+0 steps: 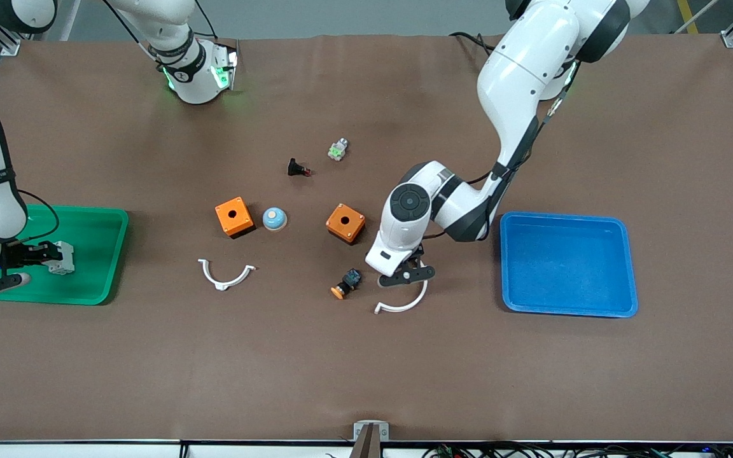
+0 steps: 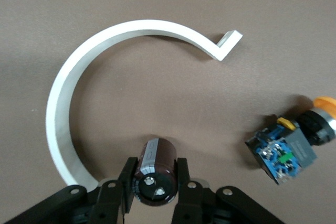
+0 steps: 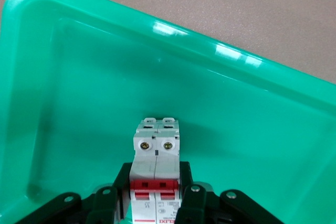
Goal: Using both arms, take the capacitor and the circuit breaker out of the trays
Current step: 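Lift the capacitor from the blue tray and carry it toward the white arc, then lower the capacitor beside the white arc and open the left gripper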
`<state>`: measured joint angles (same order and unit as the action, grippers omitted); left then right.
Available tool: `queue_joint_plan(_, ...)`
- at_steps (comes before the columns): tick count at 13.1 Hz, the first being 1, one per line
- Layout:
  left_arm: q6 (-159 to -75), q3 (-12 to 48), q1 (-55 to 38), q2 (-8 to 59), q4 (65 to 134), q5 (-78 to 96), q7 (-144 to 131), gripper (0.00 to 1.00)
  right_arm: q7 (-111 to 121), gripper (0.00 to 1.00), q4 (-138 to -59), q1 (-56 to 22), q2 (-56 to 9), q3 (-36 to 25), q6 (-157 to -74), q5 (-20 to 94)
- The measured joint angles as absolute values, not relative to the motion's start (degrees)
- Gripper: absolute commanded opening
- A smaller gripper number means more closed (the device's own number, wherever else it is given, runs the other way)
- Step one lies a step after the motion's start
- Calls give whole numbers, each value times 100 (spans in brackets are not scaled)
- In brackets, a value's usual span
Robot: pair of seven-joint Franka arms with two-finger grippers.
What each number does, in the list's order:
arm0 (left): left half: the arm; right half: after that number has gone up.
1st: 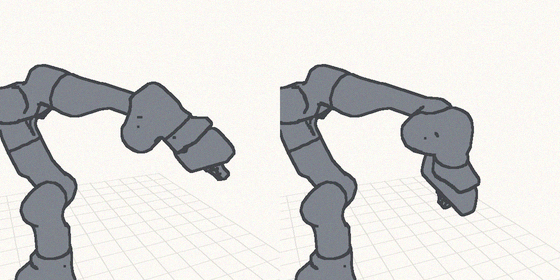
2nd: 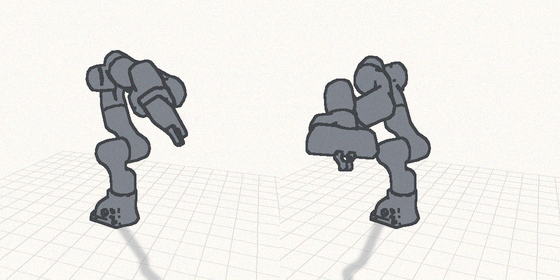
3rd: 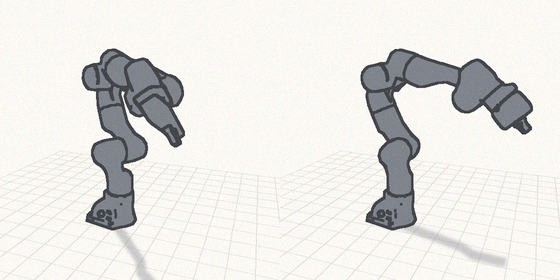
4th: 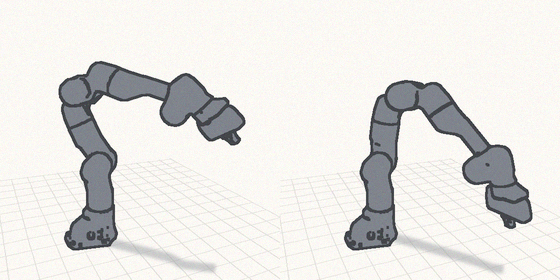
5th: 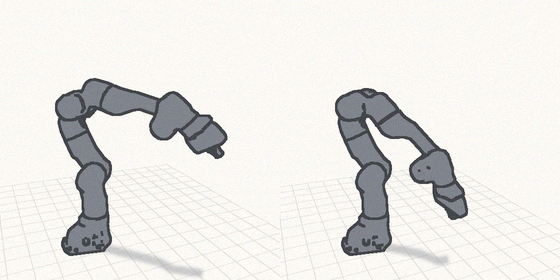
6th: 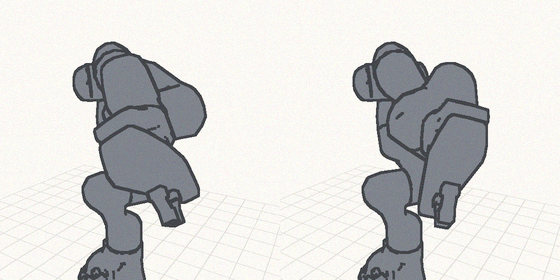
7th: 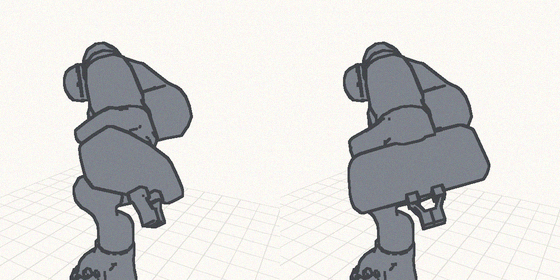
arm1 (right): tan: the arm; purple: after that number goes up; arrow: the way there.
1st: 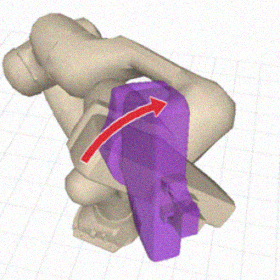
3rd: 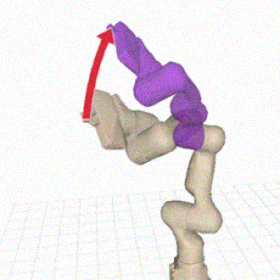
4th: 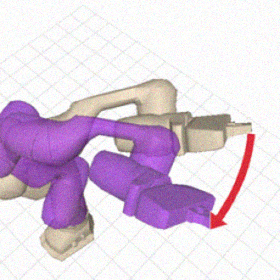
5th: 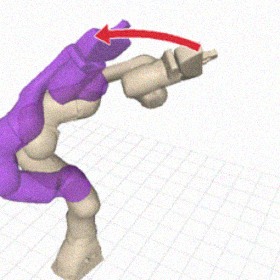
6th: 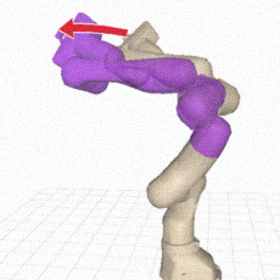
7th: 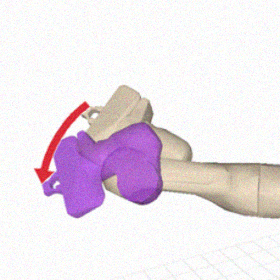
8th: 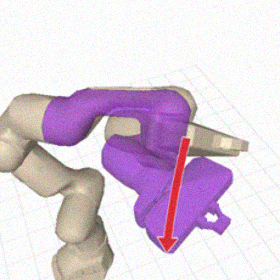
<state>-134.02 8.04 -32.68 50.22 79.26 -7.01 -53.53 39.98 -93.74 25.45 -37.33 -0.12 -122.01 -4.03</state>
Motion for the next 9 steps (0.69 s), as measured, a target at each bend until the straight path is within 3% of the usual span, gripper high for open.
queue_joint_plan(1,-13435,788,-3266,5061,7914,-702,-5353,100,3998,25,-9352,2545,-3721,-8,-12155,-403)
queue_joint_plan(5,-13431,761,-3252,5017,7732,-775,-5353,100,3996,23,-8872,2504,-3423,56,-11140,-412)
queue_joint_plan(9,-12435,577,-3049,4321,7537,-813,-5182,100,3515,22,-8409,2180,-2921,114,-10225,-413)
